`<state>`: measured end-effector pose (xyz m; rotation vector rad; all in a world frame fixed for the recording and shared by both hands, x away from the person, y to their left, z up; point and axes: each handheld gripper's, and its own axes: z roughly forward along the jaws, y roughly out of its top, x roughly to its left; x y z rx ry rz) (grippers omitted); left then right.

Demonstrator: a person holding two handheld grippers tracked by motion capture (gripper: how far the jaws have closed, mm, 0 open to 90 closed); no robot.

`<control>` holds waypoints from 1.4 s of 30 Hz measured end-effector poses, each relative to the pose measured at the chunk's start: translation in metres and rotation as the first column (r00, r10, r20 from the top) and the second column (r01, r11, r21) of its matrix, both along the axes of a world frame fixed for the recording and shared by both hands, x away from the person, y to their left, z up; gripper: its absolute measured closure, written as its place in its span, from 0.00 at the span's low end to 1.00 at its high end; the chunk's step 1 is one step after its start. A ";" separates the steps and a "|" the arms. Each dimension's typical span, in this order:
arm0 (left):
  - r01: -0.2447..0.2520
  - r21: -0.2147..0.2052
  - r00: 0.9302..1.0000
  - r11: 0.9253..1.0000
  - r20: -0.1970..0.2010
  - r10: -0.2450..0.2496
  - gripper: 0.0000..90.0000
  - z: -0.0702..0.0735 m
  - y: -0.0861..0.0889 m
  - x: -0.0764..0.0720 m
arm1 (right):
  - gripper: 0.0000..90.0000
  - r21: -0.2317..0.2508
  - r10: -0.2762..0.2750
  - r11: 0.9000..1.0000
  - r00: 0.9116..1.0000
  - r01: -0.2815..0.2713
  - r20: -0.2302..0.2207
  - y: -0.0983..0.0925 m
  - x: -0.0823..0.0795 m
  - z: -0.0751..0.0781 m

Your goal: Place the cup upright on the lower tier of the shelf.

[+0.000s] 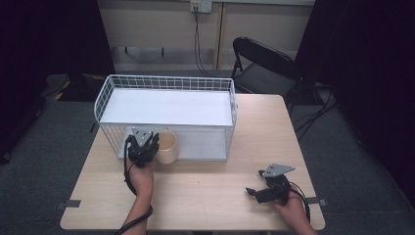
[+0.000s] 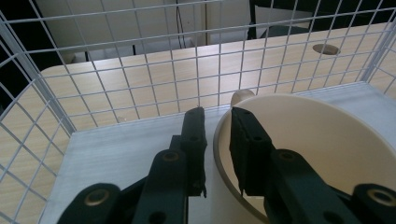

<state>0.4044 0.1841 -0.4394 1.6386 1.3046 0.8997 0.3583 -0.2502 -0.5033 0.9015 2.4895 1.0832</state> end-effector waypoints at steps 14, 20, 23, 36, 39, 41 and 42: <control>0.077 -0.044 0.997 0.996 -0.010 -0.077 0.64 0.008 0.004 -0.010 | 0.14 0.000 0.000 1.000 1.000 0.000 -0.001 0.000 0.000 0.000; 0.123 -0.075 0.992 0.990 -0.015 -0.124 0.48 0.006 0.009 -0.020 | 0.14 0.000 0.000 1.000 1.000 0.000 -0.001 0.000 0.000 0.000; 0.137 -0.079 0.990 0.987 -0.019 -0.139 0.43 0.006 0.010 -0.023 | 0.14 0.000 0.000 1.000 1.000 0.000 -0.001 0.000 0.000 0.000; 0.181 -0.125 0.983 0.976 0.001 -0.182 0.35 0.015 0.010 -0.040 | 0.14 0.000 0.000 1.000 1.000 0.000 -0.001 0.000 0.000 0.000; 0.188 -0.108 0.982 0.976 -0.006 -0.190 0.34 0.012 0.006 -0.044 | 0.14 0.000 0.000 1.000 1.000 0.000 -0.001 0.000 0.000 0.000; 0.188 -0.110 0.982 0.976 -0.015 -0.191 0.33 0.009 0.005 -0.044 | 0.14 0.000 0.000 1.000 1.000 0.000 -0.001 0.000 0.000 0.000; 0.188 -0.105 0.981 0.976 -0.017 -0.191 0.33 0.008 0.004 -0.044 | 0.14 0.000 0.000 1.000 1.000 0.000 -0.001 0.000 0.000 0.000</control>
